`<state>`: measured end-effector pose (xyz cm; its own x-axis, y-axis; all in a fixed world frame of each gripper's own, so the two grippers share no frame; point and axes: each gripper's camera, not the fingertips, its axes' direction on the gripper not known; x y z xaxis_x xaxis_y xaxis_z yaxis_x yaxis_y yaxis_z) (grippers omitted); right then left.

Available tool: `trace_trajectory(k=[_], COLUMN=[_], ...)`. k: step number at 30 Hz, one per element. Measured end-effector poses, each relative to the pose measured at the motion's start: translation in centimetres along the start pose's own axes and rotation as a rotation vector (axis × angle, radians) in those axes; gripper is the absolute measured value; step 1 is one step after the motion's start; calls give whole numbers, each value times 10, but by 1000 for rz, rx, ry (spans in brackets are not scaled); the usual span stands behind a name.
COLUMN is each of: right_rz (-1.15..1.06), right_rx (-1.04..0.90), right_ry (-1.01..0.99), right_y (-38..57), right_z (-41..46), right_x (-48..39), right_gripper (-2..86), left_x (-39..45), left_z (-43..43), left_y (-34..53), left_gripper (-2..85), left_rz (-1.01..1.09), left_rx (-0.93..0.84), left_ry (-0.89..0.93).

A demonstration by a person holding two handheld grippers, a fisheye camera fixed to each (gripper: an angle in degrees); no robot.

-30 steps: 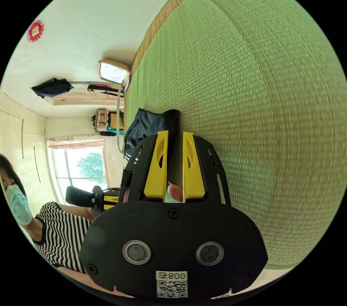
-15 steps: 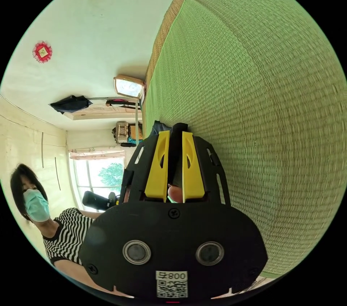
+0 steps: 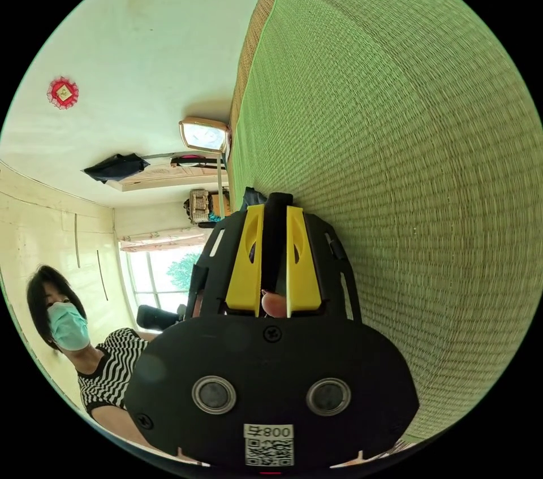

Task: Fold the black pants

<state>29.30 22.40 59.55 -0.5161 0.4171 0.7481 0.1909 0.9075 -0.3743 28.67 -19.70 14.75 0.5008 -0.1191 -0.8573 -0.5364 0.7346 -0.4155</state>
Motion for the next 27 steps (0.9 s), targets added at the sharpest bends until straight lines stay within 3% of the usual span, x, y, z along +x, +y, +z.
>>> trace_trajectory(k=[12,18,27], right_rz=[2,-41,-145], right_rx=[-67,40,219], right_ry=[87,99,111], right_y=[-11,4,33], right_z=[56,58,91], right_x=[-16,-45,-134], right_gripper=[38,23,20], left_x=[-30,-54,-118], left_z=[-8,-23,-83], left_y=[52,85,159], left_gripper=[23,22,21], left_rz=[5,-6,-110], left_rx=[-5,51,270], left_ry=[-5,47,168])
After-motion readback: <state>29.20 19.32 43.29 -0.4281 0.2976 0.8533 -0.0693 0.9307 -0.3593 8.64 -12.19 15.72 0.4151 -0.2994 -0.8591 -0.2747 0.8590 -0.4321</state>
